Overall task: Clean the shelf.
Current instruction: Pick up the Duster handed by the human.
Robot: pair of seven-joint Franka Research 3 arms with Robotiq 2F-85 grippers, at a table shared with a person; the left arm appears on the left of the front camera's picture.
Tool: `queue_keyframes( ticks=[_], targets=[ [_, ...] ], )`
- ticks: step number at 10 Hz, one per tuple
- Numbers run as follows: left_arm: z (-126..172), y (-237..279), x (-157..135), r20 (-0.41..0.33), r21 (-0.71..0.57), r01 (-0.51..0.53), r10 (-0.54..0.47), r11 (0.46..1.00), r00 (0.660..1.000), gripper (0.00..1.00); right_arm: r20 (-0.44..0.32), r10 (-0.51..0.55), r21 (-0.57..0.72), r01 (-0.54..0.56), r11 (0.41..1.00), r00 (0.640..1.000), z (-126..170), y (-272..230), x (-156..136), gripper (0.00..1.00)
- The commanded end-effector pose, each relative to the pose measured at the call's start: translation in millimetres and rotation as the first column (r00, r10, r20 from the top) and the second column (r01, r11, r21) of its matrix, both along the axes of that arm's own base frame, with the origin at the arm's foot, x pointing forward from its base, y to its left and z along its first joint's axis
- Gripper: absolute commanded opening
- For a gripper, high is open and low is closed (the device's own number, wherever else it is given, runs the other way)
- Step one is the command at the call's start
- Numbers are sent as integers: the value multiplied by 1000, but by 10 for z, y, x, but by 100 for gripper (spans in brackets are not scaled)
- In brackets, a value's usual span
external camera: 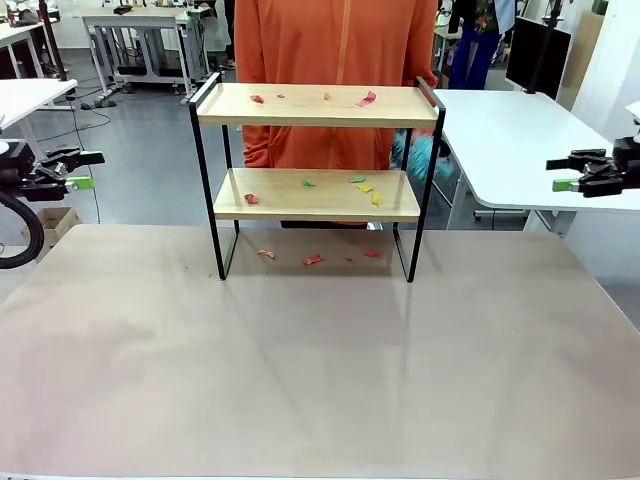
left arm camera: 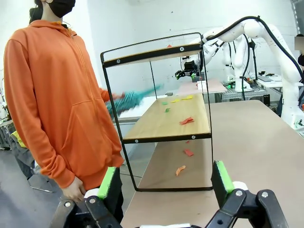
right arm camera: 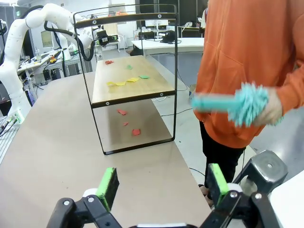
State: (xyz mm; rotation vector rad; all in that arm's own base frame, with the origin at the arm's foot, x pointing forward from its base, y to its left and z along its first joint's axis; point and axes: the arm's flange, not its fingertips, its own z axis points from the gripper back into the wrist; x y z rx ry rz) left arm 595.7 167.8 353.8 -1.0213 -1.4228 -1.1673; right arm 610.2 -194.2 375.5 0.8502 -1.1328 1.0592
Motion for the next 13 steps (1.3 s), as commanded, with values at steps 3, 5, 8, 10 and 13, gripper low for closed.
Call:
queue_keyframes(
  ticks=[3, 5, 8, 10, 13],
  targets=[
    [17, 9, -12, 9, 9, 4, -4, 1000, 1000, 100, 4, 3, 1, -3, 1000, 1000, 10, 15, 4, 100],
    [17, 9, -12, 9, 9, 4, -4, 1000, 1000, 100, 4, 3, 1, -3, 1000, 1000, 10, 15, 4, 100],
    [17, 9, -12, 9, 9, 4, -4, 1000, 1000, 100, 4, 3, 1, -3, 1000, 1000, 10, 15, 4, 100],
    [17, 9, -12, 9, 9, 4, -4, 1000, 1000, 100, 4, 3, 1, -3, 1000, 1000, 10, 15, 4, 100],
    [17, 9, -12, 9, 9, 4, -4, 1000, 1000, 100, 4, 3, 1, -3, 1000, 1000, 10, 15, 4, 100]
  ],
)
